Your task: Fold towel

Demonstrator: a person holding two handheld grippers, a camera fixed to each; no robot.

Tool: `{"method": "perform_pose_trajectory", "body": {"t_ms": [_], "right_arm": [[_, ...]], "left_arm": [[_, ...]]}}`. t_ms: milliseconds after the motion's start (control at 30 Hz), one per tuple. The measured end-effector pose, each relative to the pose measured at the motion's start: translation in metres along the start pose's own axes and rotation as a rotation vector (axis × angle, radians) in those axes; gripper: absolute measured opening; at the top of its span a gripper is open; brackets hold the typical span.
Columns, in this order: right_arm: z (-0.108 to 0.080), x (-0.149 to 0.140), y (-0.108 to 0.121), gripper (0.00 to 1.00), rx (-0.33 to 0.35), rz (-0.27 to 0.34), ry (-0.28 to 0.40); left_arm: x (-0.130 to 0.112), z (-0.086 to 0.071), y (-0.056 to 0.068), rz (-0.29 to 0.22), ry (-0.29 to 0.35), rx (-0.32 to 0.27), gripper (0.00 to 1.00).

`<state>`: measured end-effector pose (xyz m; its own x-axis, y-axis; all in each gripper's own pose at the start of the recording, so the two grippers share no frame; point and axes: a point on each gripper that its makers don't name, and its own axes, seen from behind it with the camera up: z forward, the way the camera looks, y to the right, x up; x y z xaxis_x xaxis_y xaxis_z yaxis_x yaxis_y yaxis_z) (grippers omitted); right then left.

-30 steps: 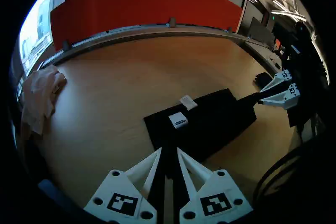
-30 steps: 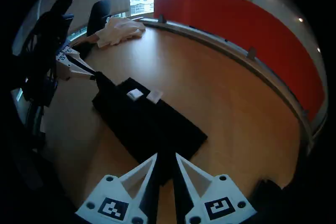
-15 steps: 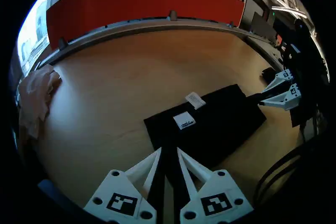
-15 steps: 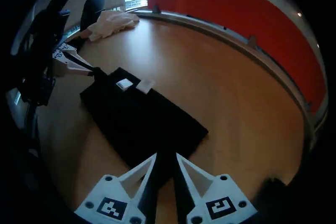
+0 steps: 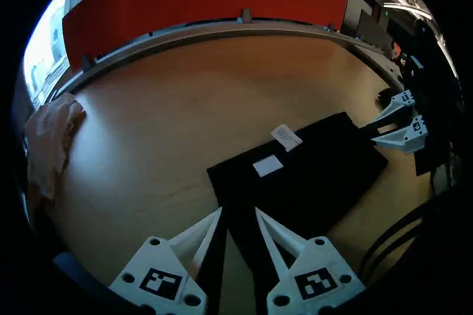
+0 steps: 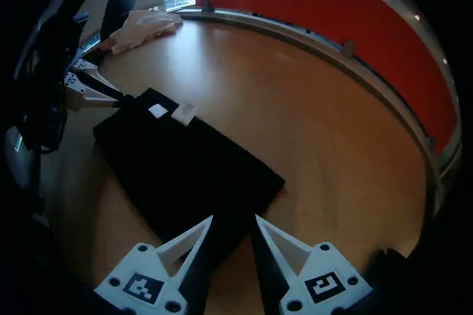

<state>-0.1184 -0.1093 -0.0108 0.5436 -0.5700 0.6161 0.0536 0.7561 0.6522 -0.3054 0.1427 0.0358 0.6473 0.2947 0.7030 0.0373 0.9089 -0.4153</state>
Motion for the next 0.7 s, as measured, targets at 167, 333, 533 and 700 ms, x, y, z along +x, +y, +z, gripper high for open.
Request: {"method": "perform_pose_trajectory", "body": {"t_ms": [167,333,533,700], "right_arm": [[0.005,0.005,0.008,0.51,-0.019,-0.008,0.001],[0.008,0.01,0.018,0.63,-0.05,-0.016,0.003],[0.008,0.018,0.027,0.66,-0.076,-0.005,0.018],[0.006,0.022,0.034,0.66,-0.099,0.0,0.029]], "left_arm": [[0.003,0.005,-0.006,0.005,-0.004,0.012,0.24],[0.009,0.01,-0.012,0.014,0.0,0.032,0.32],[0.017,0.009,-0.019,0.017,0.013,0.051,0.38],[0.023,0.007,-0.024,0.013,0.025,0.068,0.41]]}}
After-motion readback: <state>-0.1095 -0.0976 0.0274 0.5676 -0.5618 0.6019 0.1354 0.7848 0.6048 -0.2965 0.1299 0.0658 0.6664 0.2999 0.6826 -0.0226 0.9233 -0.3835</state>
